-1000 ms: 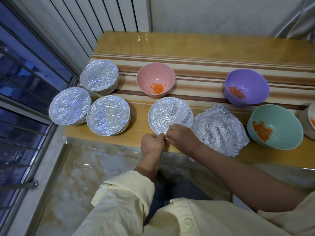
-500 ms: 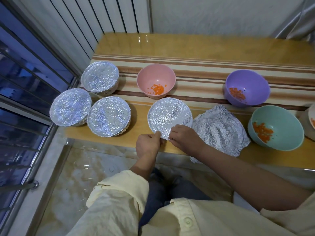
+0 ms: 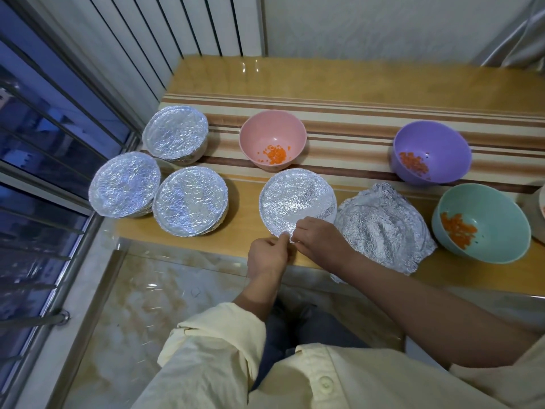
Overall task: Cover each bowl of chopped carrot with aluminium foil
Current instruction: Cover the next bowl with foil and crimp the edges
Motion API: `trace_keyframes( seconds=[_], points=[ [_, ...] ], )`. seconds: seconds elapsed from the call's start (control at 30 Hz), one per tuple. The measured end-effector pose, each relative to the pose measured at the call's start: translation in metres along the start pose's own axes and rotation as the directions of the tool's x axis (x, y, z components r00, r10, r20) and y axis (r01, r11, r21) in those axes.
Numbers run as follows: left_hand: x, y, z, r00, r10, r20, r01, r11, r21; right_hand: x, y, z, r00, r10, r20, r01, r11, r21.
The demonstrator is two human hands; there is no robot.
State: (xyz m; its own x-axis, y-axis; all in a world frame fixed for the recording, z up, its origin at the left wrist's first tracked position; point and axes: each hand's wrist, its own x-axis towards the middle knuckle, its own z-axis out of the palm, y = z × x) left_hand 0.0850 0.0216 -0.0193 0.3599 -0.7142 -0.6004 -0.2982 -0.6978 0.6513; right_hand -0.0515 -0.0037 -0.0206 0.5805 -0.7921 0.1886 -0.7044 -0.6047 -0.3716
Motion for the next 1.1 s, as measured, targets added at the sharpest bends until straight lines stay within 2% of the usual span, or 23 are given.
trace_keyframes(
  seconds=[0.17, 0.37, 0.53, 0.77, 0.97, 1.1],
  points=[
    [0.002, 0.007, 0.0, 1.0, 0.015, -0.019, -0.012, 0.989, 0.15, 0.001, -0.002, 0.002, 1.0, 0.005, -0.015, -0.005, 0.999, 0.034],
    [0.013, 0.013, -0.011, 0.999, 0.039, 0.005, -0.04, 0.973, 0.227, -0.001, 0.003, -0.006, 1.0, -0.003, -0.009, 0.003, 1.0, 0.03],
    [0.016, 0.014, -0.018, 0.998, 0.066, 0.023, -0.069, 0.978, 0.198, -0.007, 0.007, -0.009, 1.0, -0.011, 0.013, 0.011, 0.998, -0.064],
    [-0.001, 0.003, -0.002, 1.0, -0.026, -0.001, 0.026, 1.0, -0.013, 0.0, 0.002, -0.008, 0.998, -0.057, 0.018, 0.058, 0.995, -0.078],
    [0.007, 0.007, -0.001, 1.0, 0.025, -0.006, -0.025, 0.999, 0.049, 0.004, -0.002, -0.008, 1.0, -0.031, 0.0, 0.031, 0.998, -0.059],
    [0.008, 0.004, 0.001, 0.999, 0.009, 0.033, -0.011, 0.996, 0.085, 0.003, -0.002, -0.005, 1.0, -0.017, -0.012, 0.016, 0.999, -0.034]
  ],
)
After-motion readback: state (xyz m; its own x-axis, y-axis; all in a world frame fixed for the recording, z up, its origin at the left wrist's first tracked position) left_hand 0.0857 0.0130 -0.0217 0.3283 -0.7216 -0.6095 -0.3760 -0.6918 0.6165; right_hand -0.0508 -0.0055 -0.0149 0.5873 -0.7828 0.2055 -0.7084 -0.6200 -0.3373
